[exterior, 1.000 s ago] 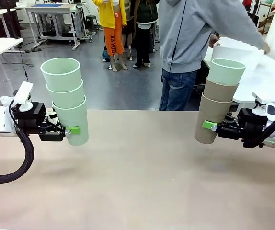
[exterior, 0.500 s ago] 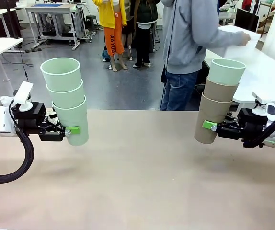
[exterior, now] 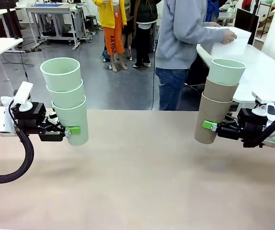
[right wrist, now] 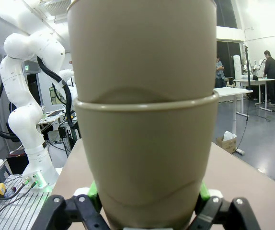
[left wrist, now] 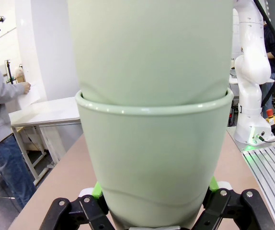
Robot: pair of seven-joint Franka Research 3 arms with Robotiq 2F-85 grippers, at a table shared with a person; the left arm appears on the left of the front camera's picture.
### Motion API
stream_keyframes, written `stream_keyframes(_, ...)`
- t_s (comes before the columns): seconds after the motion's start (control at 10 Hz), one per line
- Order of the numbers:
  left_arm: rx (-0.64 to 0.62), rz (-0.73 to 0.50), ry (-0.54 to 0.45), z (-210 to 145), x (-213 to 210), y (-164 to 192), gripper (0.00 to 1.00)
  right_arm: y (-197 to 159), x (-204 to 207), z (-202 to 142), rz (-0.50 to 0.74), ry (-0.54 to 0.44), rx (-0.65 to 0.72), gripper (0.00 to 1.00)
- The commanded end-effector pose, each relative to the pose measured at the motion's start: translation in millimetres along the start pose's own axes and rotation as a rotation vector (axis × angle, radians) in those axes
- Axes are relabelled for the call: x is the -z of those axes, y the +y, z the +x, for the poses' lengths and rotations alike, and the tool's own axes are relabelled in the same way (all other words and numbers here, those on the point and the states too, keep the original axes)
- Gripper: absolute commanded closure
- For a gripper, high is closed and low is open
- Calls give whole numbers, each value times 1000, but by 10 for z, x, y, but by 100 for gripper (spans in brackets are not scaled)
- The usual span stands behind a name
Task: Stack the cups and store them in the basket.
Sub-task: Place the stack of Reusable plastic cups into the Pantry Basket.
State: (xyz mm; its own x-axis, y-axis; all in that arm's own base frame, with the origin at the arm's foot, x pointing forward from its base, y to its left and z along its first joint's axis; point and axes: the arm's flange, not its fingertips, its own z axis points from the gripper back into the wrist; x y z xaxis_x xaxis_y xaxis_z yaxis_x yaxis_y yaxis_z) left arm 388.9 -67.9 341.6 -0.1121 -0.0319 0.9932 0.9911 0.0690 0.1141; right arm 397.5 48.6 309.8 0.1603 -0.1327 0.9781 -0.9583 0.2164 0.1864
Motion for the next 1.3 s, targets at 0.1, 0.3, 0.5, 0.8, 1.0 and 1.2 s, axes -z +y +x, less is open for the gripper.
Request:
stream_keyframes(0.1, 9, 0, -6, 41, 9, 1, 15, 5, 9, 37, 2, -5, -13, 16)
stream_keyframes(0.3, 9, 0, -6, 41, 9, 1, 15, 5, 9, 37, 2, -5, -13, 16)
stream_keyframes(0.5, 9, 0, -6, 41, 9, 1, 15, 5, 9, 37, 2, -5, -13, 16)
stream_keyframes(0.8, 9, 0, -6, 41, 9, 1, 15, 5, 9, 37, 2, -5, -13, 16)
stream_keyframes(1.0, 9, 0, -6, 41, 9, 1, 15, 5, 9, 37, 2, -5, -13, 16)
stream_keyframes(1.2, 9, 0, -6, 41, 9, 1, 15, 5, 9, 37, 2, -5, -13, 16)
